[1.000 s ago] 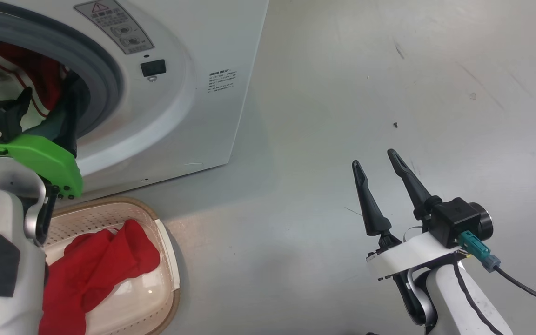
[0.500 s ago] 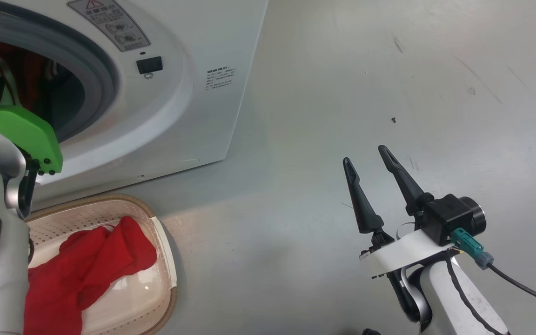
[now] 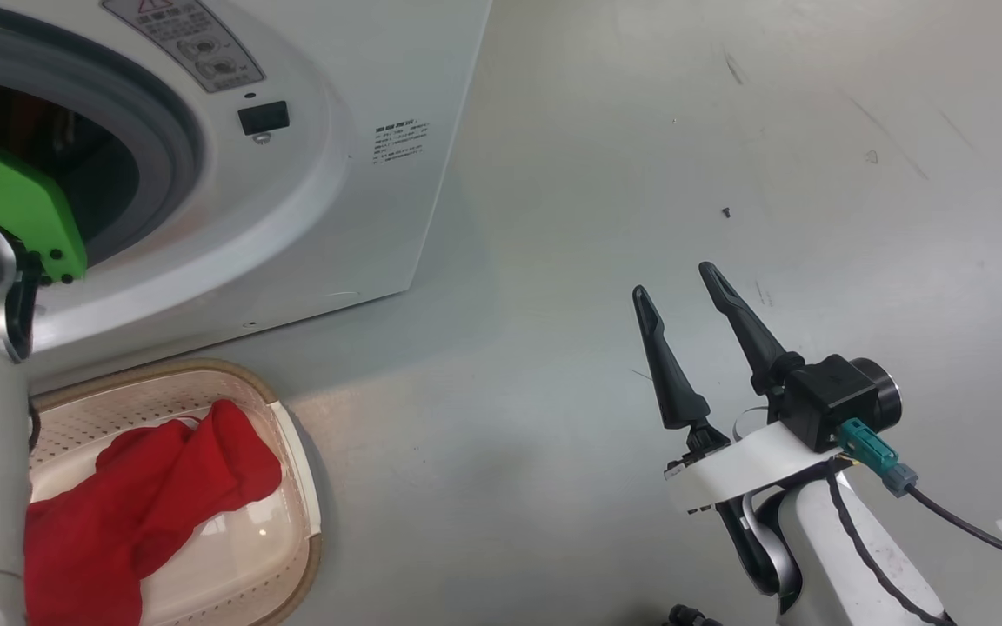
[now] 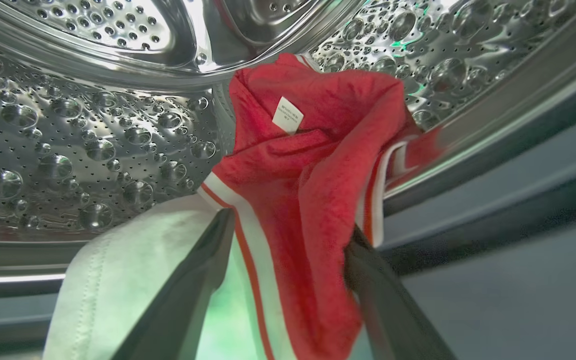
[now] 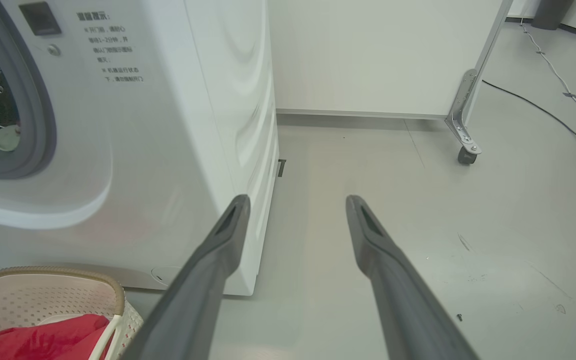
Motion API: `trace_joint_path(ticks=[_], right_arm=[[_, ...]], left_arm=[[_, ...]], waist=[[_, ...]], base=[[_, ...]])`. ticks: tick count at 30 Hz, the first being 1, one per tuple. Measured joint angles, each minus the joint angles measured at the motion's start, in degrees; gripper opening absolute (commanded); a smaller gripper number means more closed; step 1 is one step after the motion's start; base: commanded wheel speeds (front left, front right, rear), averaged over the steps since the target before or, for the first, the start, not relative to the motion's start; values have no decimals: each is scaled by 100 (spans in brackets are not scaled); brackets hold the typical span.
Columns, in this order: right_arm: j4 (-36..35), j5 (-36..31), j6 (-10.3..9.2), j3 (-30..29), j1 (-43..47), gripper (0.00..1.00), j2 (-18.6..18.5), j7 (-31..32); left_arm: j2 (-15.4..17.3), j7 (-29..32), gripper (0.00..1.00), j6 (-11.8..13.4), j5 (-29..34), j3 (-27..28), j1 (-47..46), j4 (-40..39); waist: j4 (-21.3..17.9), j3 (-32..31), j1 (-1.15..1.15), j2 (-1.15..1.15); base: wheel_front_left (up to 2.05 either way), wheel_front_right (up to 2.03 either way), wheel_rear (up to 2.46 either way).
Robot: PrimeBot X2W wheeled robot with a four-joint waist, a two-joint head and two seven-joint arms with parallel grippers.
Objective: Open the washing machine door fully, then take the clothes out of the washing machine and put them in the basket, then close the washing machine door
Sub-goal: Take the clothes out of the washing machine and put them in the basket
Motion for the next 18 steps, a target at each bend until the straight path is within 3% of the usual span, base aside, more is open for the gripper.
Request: trace_joint_path(ticks=[18], right_arm=[[23,8,-8,126,-59,100,0,0]], left_arm=[[-123,-27,100,229,-303,334,-449,643]], waist=[[-112,65,0,0]], base=[[0,0,0]])
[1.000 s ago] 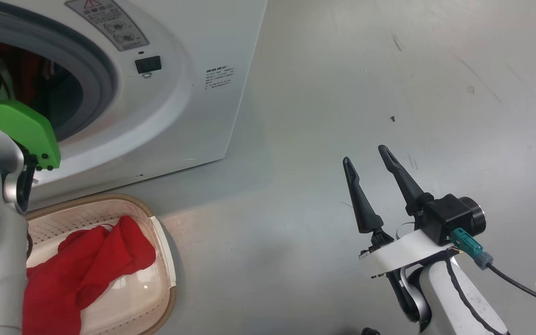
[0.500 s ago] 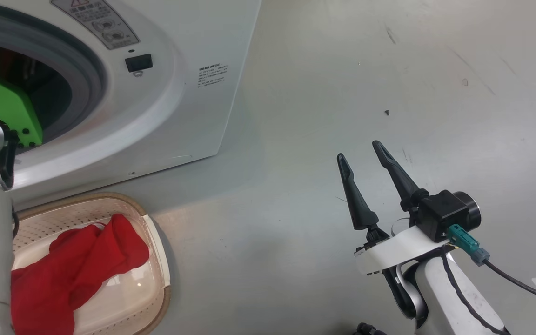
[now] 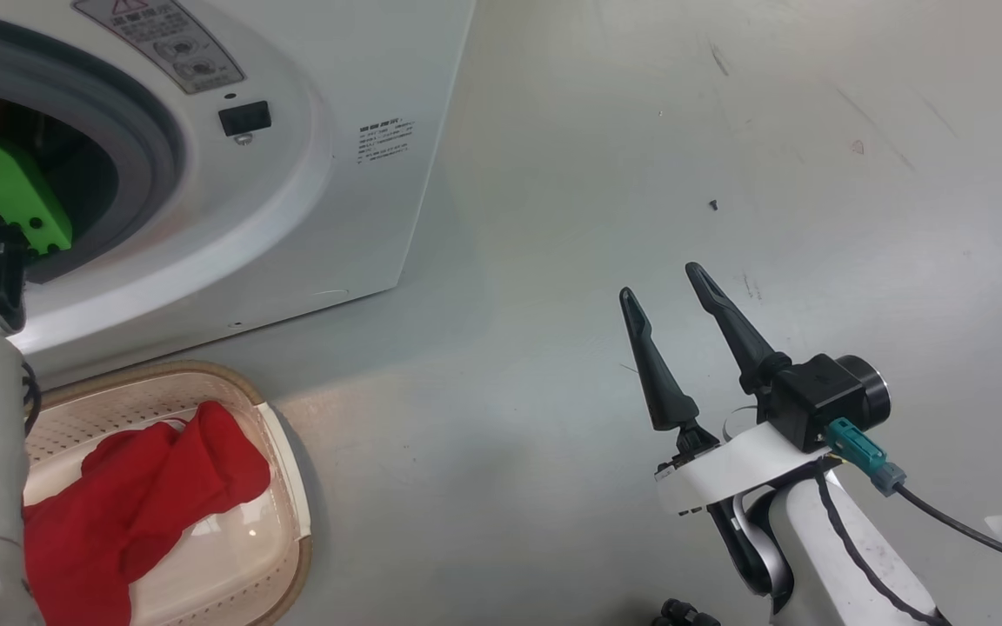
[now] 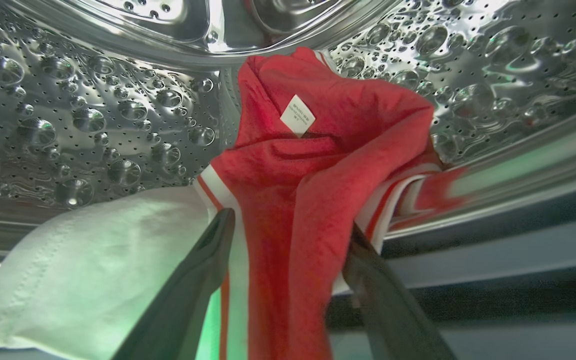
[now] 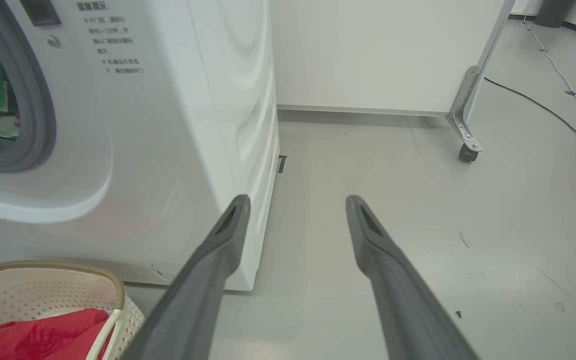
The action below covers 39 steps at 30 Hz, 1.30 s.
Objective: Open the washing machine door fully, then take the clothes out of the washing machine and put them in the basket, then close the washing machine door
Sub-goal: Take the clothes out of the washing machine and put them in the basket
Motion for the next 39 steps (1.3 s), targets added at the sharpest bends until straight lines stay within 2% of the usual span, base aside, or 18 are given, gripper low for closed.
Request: trace_joint_path(ticks=[1,2,3,4,14,28,39], right_arm=[[7,-1,0,12,-1,100,1,0],[11,-1,0,19,-1,100,1,0],[18,-1,0,21,-3,100,1,0],[22,-1,0,22,-6,100,1,0],[41,-20,-43,-34,-60,100,0,0],[76,-27,-44,-241,-60,100,-3,0],[241,-121,-33,-366,-26,100,-5,0]], left_arm=[[0,-15,100,2,0,2,-24,43],[0,-15,85,7,-1,12,-43,86],[-1,-18,18,8,-10,26,-53,118],[0,-46,0,8,-18,38,-62,142],[-73,-472,0,-36,-33,-22,-168,356],[-198,-1339,0,-437,100,-315,251,639],[-389,-1947,0,-588,115,-428,703,769]], waist=[[-2,0,0,0],[-3,0,0,0],[-4,-1,0,0],[-5,-2,0,0],[68,-113,0,0],[425,-477,0,0],[790,-967,0,0]], base=[[0,0,0],[0,0,0],[0,0,0],[0,0,0],[0,0,0],[0,0,0],[0,0,0]])
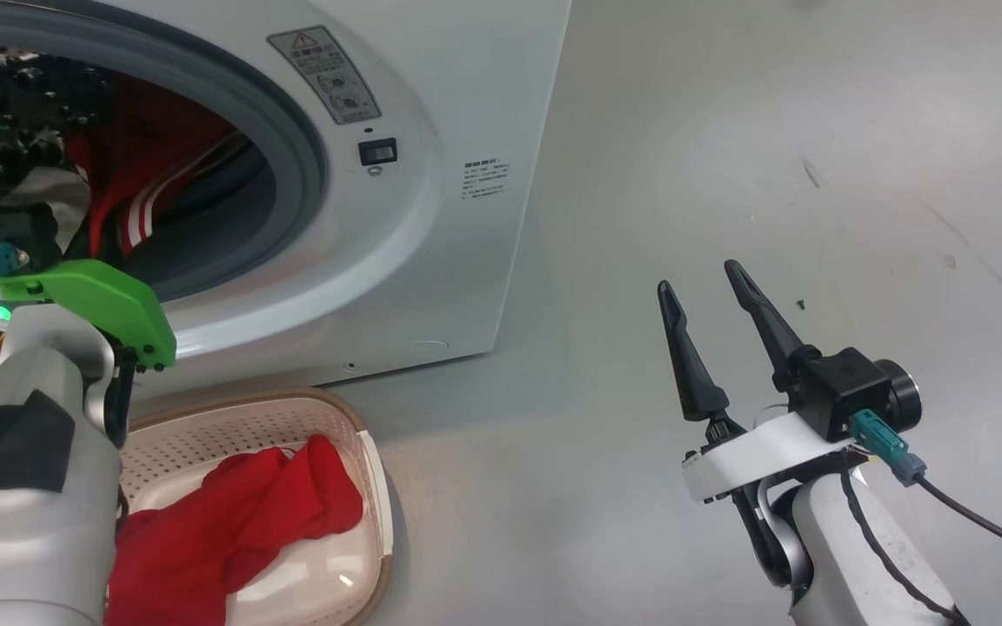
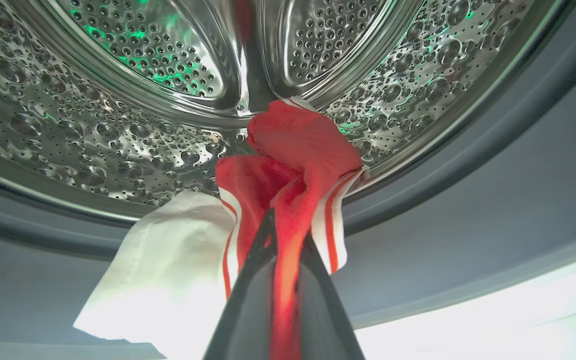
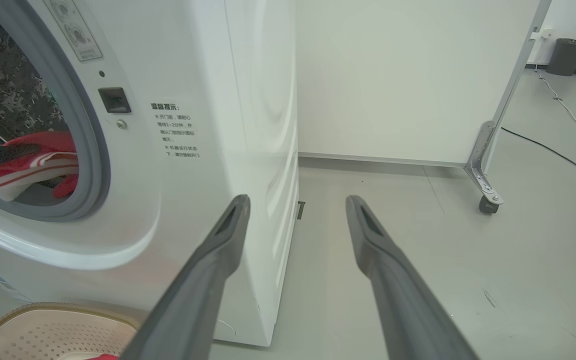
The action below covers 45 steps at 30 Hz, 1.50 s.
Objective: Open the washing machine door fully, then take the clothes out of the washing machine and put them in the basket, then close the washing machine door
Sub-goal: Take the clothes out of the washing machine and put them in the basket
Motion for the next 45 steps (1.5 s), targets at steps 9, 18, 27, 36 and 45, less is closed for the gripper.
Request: trace_joint_path(ticks=[9,18,27,36,45], right_arm=[[111,0,59,-88,260,100,-2,0],[152,0,121,-140,458,100,-3,0],[158,-22,154,-227,594,100,-4,0],[156,-52,202,-266,687,100,-9,0],[156,-62,248,-291,711,100,-8,0]], left_arm=[[-41,-435,0,-73,-1,-69,442,45],[-89,-703,0,-123,-7,-102,823,-330],[-96,-734,0,-146,69,-179,1243,-766],[-102,-740,0,-147,155,-181,1394,-1641],[-120,-739,0,-147,241,-210,1791,-2514]], waist=[[292,-440,0,0],[539,-840,0,0],[667,-1071,0,0],[752,-1169,0,0],[819,-1228,0,0]], base=[[0,0,0],[0,0,0],[0,0,0],[0,0,0],[0,0,0]])
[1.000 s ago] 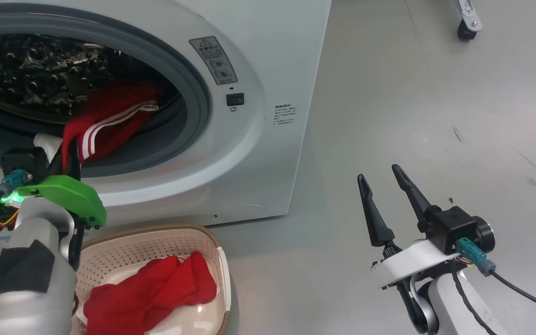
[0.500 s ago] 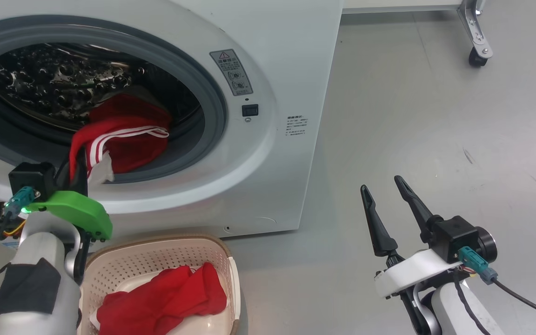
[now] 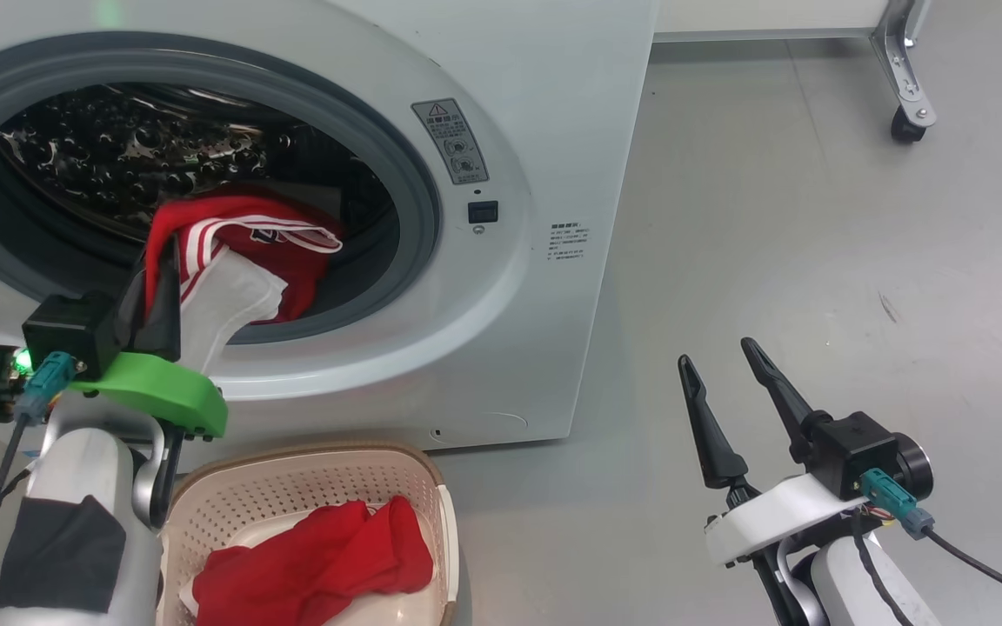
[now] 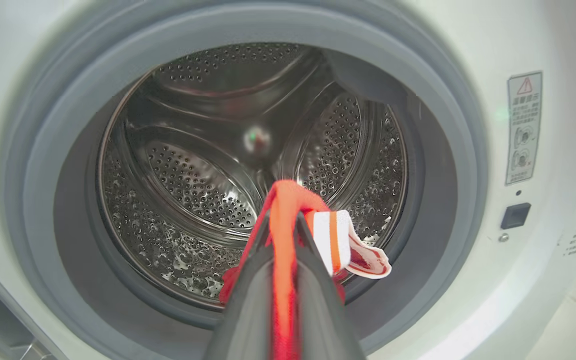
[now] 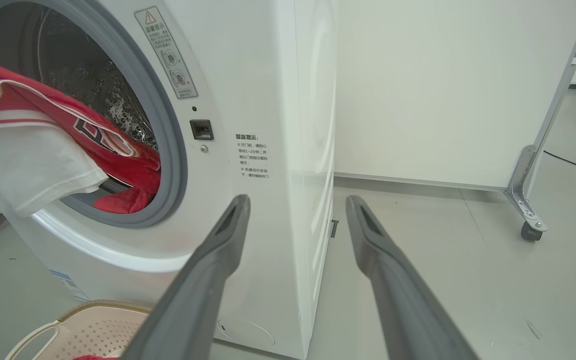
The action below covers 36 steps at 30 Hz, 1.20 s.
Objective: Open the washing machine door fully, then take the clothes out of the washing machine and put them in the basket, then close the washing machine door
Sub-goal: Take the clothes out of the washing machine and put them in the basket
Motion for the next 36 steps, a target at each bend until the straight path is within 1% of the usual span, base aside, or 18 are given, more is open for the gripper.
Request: trace_joint_path(ticks=[4,8,13,15,20,26,32,36], right_arm=[[1,-1,4,-3,59,100,1,0],[3,-10,7,-2,90,100,1,0],[20,-33,29,-2,111,100,1,0],[31,-34,49,-1,122,100,1,0],[49,-42,71,27,172,100,1,0],[55,-46,104,98,174,100,4,0],[46,-83,104,114,172,100,3,0],[12,-85,104,127,166,100,2,0]], left_arm=[[2,-1,0,13,56,-16,138,-322],[5,-3,0,101,148,19,308,-641],[3,-19,0,102,166,-37,486,-917],[0,22,0,99,193,-169,626,-871],[-12,479,0,55,261,-456,1131,-590],[-18,1056,0,1,183,-544,1485,-345],[-14,1535,0,-34,142,-700,1612,-96],[44,1846,0,-53,69,-726,1681,303]], waist=[[27,-31,0,0],[53,-66,0,0],[84,-111,0,0],[94,-130,0,0],[101,-167,0,0],[44,-154,0,0],[-56,-24,0,0],[-131,117,0,0]], base=[[0,0,0],[0,0,0],[0,0,0],[0,0,0],[0,0,0],[0,0,0],[0,0,0],[0,0,0]])
